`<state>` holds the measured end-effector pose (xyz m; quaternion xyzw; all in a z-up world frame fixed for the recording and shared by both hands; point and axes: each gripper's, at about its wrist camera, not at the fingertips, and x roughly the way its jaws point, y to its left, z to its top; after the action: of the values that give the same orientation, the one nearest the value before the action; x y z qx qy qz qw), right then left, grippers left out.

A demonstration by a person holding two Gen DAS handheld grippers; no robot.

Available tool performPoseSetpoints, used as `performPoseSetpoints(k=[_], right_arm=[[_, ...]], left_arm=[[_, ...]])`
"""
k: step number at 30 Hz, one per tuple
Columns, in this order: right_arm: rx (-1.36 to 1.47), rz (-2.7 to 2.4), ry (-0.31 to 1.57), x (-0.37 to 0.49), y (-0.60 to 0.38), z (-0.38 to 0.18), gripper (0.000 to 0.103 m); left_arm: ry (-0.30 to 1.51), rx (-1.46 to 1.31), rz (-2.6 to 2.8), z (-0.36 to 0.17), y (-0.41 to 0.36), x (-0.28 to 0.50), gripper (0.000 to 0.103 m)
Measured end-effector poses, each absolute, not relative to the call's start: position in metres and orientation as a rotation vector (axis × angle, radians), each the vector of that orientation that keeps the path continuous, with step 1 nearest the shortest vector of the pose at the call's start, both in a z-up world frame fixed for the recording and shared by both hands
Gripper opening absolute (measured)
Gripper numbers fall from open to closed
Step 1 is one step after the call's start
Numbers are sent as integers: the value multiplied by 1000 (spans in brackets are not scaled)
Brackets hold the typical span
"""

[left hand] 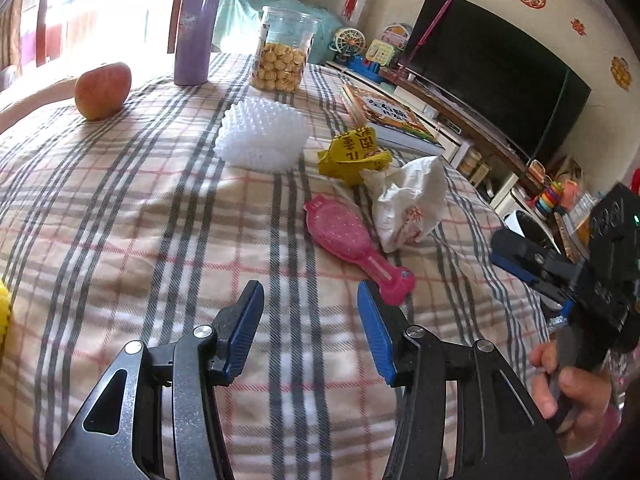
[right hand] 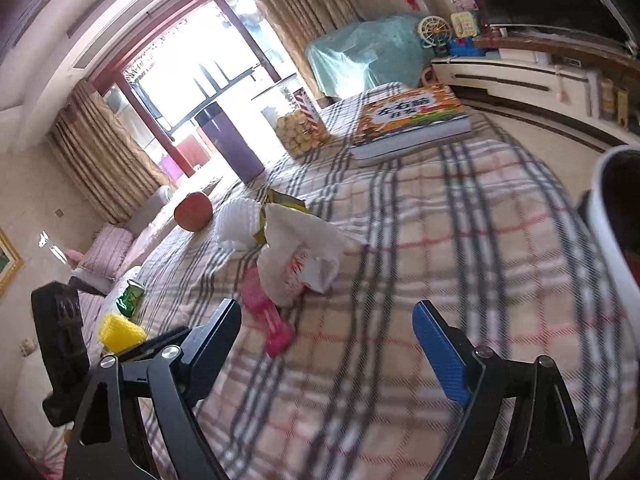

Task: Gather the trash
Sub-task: 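Grasp the pink hairbrush with the left tool while the right tool grasps the white paper bag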

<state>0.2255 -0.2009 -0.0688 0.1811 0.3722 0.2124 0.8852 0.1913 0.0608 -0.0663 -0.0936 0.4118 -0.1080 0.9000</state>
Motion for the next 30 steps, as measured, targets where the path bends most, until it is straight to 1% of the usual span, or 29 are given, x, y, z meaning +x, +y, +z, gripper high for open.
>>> performPoseSetpoints(k=[4,6,7,8,9,10,15,17,19,20,21,24,27,30], right_arm=[[372,461,789,247,-185,-72,82],[365,457,805,262,-177,-77,77],[361,452,814,267,-174,-80,65],[358,447,828,273,-171,-83,41],[361,443,854,281,-169,-88,25],[376,446,867,284,-170,-92,21],[414,414,843,271,-189,-91,20],[422,382,831,260,-200,-89,21],[441,353,826,250,-212,-88,21],[452,337,821,244,-219,-87,21],[458,323,817,239,-223,-86,21],[467,280,797,226,-239,-82,21],[483,262,775,214,-255,-78,21],[481,263,768,207,-264,-76,21]], left_arm=[[866,-191,-249,-70,60,199,49],[878,-194,-264,-72,57,205,49],[885,-197,-275,-73,55,209,49],[893,-200,-283,-75,54,214,50],[904,-205,-294,-77,52,220,51],[911,-210,-302,-78,50,223,52],[954,-219,-346,-86,32,248,53],[949,-191,-331,-87,21,254,55],[934,-145,-297,-88,8,259,55],[928,-124,-288,-88,4,260,52],[922,-100,-281,-89,-2,260,43],[910,-43,-292,-89,-13,258,30],[907,-54,-314,-87,-14,251,23],[899,-65,-320,-85,-17,240,21]])
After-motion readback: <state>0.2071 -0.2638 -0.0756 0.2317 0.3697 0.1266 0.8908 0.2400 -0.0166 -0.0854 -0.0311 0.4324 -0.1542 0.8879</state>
